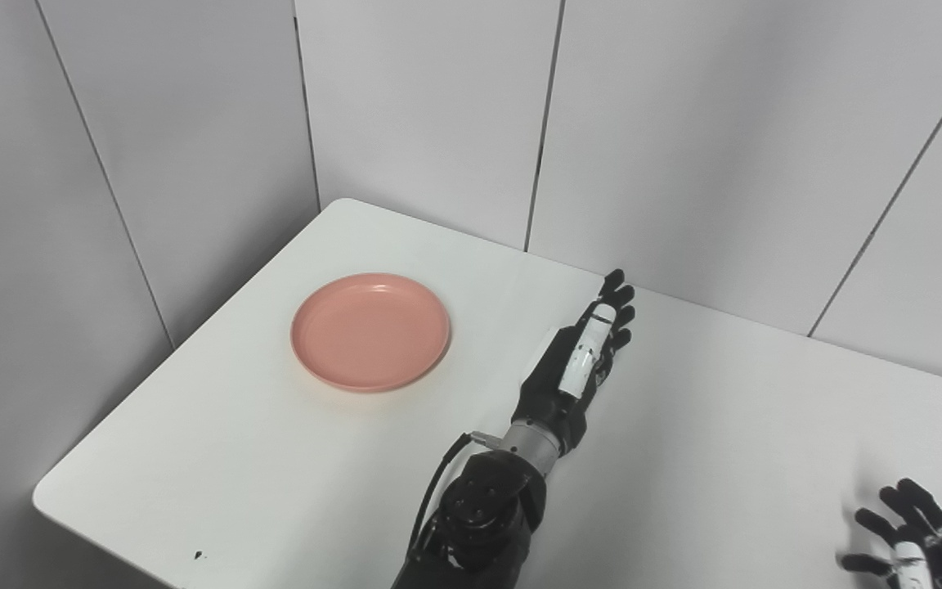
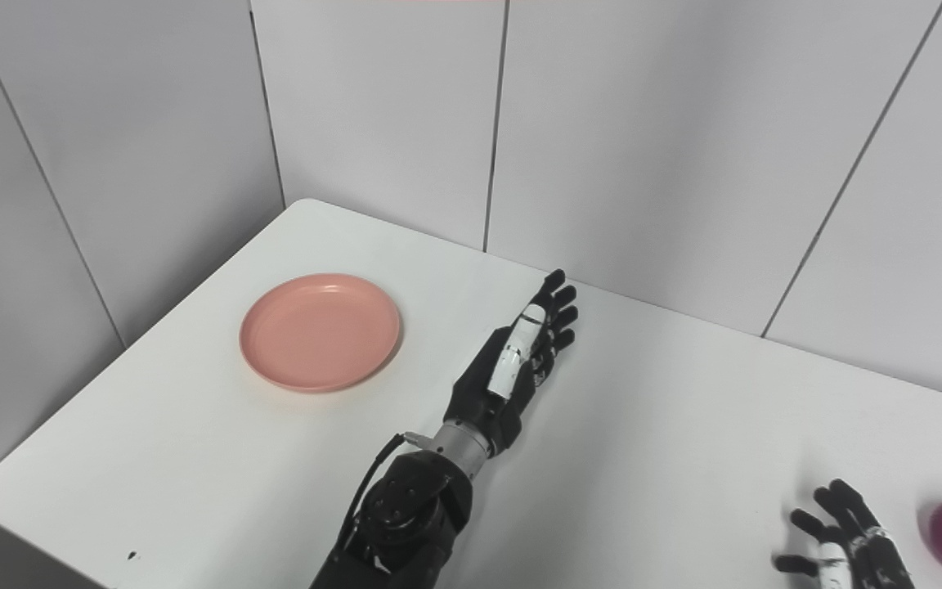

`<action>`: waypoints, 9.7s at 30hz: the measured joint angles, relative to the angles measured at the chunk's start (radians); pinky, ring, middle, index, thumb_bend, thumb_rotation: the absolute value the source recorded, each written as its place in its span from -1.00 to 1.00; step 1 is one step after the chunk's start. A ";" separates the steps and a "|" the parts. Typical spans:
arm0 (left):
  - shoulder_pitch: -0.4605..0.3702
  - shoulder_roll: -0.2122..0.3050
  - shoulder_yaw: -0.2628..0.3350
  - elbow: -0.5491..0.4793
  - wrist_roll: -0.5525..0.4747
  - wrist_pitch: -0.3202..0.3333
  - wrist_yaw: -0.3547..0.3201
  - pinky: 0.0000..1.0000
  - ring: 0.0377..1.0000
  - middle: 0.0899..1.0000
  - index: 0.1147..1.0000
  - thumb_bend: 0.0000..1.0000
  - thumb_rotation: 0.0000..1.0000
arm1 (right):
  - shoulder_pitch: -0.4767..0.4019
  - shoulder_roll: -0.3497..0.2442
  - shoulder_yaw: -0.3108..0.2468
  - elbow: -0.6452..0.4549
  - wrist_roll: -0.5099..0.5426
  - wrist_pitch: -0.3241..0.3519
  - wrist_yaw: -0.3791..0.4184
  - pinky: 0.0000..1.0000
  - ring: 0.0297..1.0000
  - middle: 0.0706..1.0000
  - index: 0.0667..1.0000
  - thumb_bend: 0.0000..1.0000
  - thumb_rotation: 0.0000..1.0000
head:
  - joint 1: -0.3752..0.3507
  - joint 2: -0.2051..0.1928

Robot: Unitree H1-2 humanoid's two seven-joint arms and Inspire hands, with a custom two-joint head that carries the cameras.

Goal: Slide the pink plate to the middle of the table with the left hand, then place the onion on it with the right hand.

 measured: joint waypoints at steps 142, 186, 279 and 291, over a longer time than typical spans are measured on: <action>0.038 0.408 0.562 0.230 -0.393 -0.011 0.126 1.00 0.96 0.98 0.96 -0.23 1.00 | -0.007 -0.034 -0.016 0.027 0.012 -0.060 0.023 -0.14 0.35 0.54 0.58 -0.24 -1.00 | 0.066 -0.005; -0.128 0.442 0.472 0.500 -0.414 -0.044 -0.087 0.94 0.91 0.93 0.92 -0.22 1.00 | 0.010 -0.028 -0.011 0.011 -0.001 -0.060 0.019 -0.14 0.31 0.51 0.55 -0.25 -1.00 | 0.020 0.009; -0.069 0.151 0.164 0.167 -0.341 0.271 -0.042 0.92 0.93 0.95 0.91 -0.12 1.00 | 0.066 0.144 0.112 -0.211 -0.180 0.118 -0.077 1.00 0.98 1.00 1.00 -0.65 1.00 | -0.715 0.397; 0.000 0.089 0.091 0.114 -0.300 0.235 -0.083 0.87 0.92 0.94 0.93 -0.09 1.00 | 0.076 0.153 0.128 -0.204 -0.228 0.117 -0.091 1.00 0.97 1.00 1.00 -0.67 1.00 | -0.724 0.357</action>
